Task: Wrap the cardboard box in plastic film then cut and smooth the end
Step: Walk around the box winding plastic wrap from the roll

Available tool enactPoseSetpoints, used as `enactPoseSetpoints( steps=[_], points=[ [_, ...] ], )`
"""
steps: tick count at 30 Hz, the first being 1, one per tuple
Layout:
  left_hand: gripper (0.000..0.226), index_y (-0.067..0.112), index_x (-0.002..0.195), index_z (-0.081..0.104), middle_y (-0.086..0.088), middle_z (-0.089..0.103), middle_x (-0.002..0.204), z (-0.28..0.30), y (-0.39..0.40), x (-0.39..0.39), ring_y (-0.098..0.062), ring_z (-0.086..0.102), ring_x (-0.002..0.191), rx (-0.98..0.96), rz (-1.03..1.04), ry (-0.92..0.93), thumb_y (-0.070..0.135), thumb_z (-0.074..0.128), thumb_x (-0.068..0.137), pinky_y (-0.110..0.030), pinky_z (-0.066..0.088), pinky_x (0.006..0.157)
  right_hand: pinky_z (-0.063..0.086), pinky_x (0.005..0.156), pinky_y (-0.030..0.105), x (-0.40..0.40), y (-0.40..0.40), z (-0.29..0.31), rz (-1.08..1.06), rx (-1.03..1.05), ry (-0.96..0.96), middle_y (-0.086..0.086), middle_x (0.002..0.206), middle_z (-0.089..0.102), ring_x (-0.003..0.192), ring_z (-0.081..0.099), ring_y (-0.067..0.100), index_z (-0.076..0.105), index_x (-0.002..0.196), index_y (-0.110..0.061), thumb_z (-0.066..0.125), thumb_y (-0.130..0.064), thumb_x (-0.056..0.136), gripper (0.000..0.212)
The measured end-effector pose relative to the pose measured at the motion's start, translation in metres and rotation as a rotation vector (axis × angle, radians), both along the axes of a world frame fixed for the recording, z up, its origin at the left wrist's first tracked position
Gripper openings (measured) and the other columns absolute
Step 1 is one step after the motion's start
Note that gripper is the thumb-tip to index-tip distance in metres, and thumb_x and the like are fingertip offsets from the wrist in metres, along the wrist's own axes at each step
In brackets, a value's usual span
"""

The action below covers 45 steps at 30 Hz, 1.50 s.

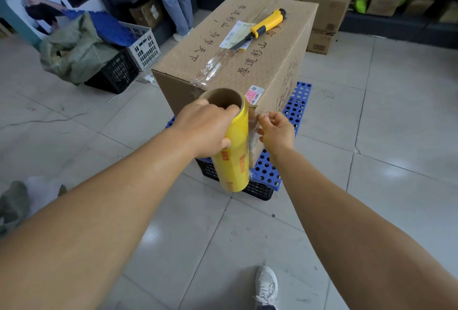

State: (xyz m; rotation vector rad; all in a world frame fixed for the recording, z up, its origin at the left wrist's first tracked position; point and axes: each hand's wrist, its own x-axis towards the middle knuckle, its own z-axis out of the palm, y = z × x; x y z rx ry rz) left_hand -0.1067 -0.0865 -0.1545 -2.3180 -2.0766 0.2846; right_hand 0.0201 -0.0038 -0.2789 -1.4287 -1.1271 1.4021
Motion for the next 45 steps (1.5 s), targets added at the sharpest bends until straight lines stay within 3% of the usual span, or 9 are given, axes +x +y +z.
enactPoseSetpoints(
  steps=[14, 16, 19, 23, 27, 33, 38, 41, 45],
  points=[
    [0.042, 0.01, 0.113, 0.045, -0.012, 0.063, 0.107, -0.003, 0.01, -0.008, -0.033, 0.057, 0.099, 0.065, -0.02, 0.109, 0.04, 0.06, 0.087, -0.033, 0.03, 0.067, 0.052, 0.068, 0.031, -0.013, -0.001, -0.008, -0.165, -0.074, 0.028, -0.004, 0.076, 0.064, 0.078, 0.062, 0.015, 0.059, 0.077, -0.023, 0.061, -0.028, 0.091, 0.015],
    [0.044, 0.01, 0.112, 0.045, -0.012, 0.064, 0.107, -0.005, 0.009, -0.014, -0.034, 0.057, 0.1, 0.081, -0.026, 0.07, 0.042, 0.06, 0.085, -0.033, 0.028, 0.068, 0.055, 0.083, 0.033, -0.015, -0.003, -0.012, -0.187, -0.103, 0.035, -0.003, 0.092, 0.068, 0.089, 0.065, 0.013, 0.064, 0.091, -0.022, 0.063, -0.028, 0.089, 0.007],
    [0.044, 0.011, 0.11, 0.045, -0.012, 0.064, 0.106, -0.007, 0.006, -0.031, -0.034, 0.057, 0.1, 0.106, -0.047, 0.007, 0.044, 0.061, 0.085, -0.034, 0.028, 0.068, 0.051, 0.092, 0.032, -0.022, -0.013, -0.023, -0.236, -0.193, 0.076, -0.001, 0.112, 0.062, 0.098, 0.06, 0.015, 0.056, 0.123, -0.016, 0.062, -0.022, 0.086, 0.038],
    [0.044, 0.013, 0.109, 0.044, -0.011, 0.064, 0.105, -0.01, 0.003, -0.047, -0.033, 0.056, 0.101, 0.126, -0.056, -0.066, 0.043, 0.063, 0.084, -0.036, 0.032, 0.072, 0.043, 0.057, 0.027, -0.039, -0.042, -0.049, -0.255, -0.388, 0.014, -0.001, 0.079, 0.049, 0.064, 0.046, 0.015, 0.048, 0.081, -0.021, 0.048, -0.009, 0.09, 0.014],
    [0.049, 0.014, 0.113, 0.042, -0.008, 0.062, 0.109, -0.023, 0.005, -0.049, -0.03, 0.054, 0.105, 0.175, -0.04, -0.088, 0.04, 0.067, 0.08, -0.041, 0.034, 0.091, 0.041, 0.058, 0.022, -0.054, -0.063, -0.089, -0.127, -0.453, -0.06, -0.006, 0.073, 0.045, 0.06, 0.043, 0.007, 0.046, 0.07, -0.026, 0.047, -0.005, 0.092, 0.03],
    [0.046, 0.015, 0.115, 0.043, -0.004, 0.061, 0.111, -0.034, 0.008, -0.053, -0.028, 0.051, 0.107, 0.247, -0.046, -0.135, 0.037, 0.066, 0.082, -0.04, 0.031, 0.093, 0.035, 0.049, 0.025, -0.066, -0.056, -0.118, 0.008, -0.462, -0.2, -0.002, 0.086, 0.05, 0.06, 0.04, 0.013, 0.055, 0.126, -0.019, 0.037, -0.004, 0.09, 0.043],
    [0.044, 0.016, 0.113, 0.043, -0.004, 0.06, 0.11, -0.038, 0.009, -0.055, -0.028, 0.051, 0.107, 0.272, -0.044, -0.152, 0.036, 0.065, 0.082, -0.039, 0.03, 0.092, 0.043, 0.062, 0.032, -0.079, -0.045, -0.138, 0.089, -0.425, -0.198, 0.008, 0.124, 0.053, 0.079, 0.053, 0.024, 0.046, 0.138, -0.021, 0.037, 0.002, 0.091, 0.053],
    [0.041, 0.017, 0.113, 0.043, -0.003, 0.061, 0.108, -0.039, 0.009, -0.055, -0.028, 0.051, 0.105, 0.294, -0.044, -0.163, 0.034, 0.065, 0.082, -0.039, 0.031, 0.091, 0.047, 0.075, 0.034, -0.087, -0.041, -0.149, 0.047, -0.38, -0.206, 0.007, 0.125, 0.057, 0.099, 0.055, 0.026, 0.054, 0.131, -0.017, 0.044, 0.0, 0.089, 0.046],
    [0.042, 0.017, 0.114, 0.043, -0.003, 0.061, 0.108, -0.041, 0.007, -0.056, -0.028, 0.052, 0.104, 0.309, -0.046, -0.163, 0.033, 0.065, 0.082, -0.04, 0.031, 0.091, 0.037, 0.052, 0.026, -0.081, -0.039, -0.157, -0.086, -0.391, -0.279, 0.007, 0.091, 0.058, 0.064, 0.046, 0.014, 0.057, 0.093, -0.014, 0.046, -0.011, 0.093, 0.011]
  ],
)
